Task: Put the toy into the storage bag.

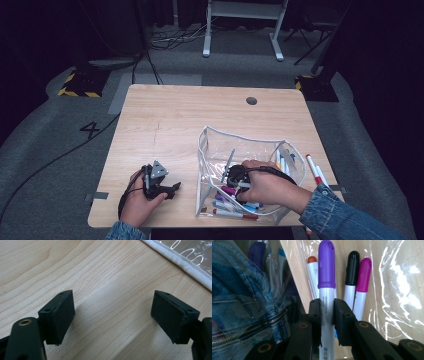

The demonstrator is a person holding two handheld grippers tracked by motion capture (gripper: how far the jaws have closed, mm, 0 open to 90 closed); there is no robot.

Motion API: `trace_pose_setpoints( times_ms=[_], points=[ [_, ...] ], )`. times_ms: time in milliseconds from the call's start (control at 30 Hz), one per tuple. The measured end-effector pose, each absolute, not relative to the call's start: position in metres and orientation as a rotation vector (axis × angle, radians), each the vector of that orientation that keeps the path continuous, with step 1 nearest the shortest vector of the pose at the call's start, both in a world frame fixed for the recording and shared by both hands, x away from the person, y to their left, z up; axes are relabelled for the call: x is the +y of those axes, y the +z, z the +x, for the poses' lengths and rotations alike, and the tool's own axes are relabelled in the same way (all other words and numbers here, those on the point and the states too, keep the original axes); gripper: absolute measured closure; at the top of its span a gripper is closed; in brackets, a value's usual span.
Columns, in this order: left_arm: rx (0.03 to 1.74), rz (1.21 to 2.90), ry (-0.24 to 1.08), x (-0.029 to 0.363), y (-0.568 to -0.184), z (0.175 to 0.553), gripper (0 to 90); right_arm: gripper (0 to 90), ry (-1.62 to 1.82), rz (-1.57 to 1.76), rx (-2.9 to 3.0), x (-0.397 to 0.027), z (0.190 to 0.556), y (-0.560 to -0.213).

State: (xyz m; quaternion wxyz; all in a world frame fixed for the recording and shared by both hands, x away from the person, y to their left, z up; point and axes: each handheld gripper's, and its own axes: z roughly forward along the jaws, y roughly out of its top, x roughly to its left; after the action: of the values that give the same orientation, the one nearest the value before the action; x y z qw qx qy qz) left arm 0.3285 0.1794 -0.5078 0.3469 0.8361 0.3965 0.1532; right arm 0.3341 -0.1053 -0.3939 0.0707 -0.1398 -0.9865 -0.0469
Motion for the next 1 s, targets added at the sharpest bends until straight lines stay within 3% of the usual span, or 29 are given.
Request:
trace_pose_setpoints(
  times_ms=[67, 167, 333, 567, 700, 1000],
  points=[
    [1.029, 2.170, 0.397, 0.179, -0.508, 0.328, 19.6, 74.0, -0.126, -0.404, -2.964, -0.106, 0.334, -0.397],
    [1.028, 2.170, 0.396, 0.179, -0.508, 0.328, 19.5, 61.6, -0.225, -0.422, -2.957, -0.108, 0.336, -0.394],
    [1.028, 2.170, 0.396, 0.179, -0.508, 0.328, 19.4, 52.5, -0.399, -0.473, -2.991, -0.117, 0.340, -0.365],
    [1.027, 2.170, 0.395, 0.179, -0.508, 0.329, 19.4, 52.8, -0.691, -0.587, -3.029, -0.145, 0.344, -0.305],
    [1.027, 2.170, 0.395, 0.179, -0.508, 0.329, 19.4, 55.4, -0.826, -0.737, -3.058, -0.185, 0.346, -0.270],
    [1.034, 2.163, 0.386, 0.179, -0.508, 0.328, 19.4, 59.0, -0.920, -1.079, -3.032, -0.259, 0.354, -0.255]
  ],
)
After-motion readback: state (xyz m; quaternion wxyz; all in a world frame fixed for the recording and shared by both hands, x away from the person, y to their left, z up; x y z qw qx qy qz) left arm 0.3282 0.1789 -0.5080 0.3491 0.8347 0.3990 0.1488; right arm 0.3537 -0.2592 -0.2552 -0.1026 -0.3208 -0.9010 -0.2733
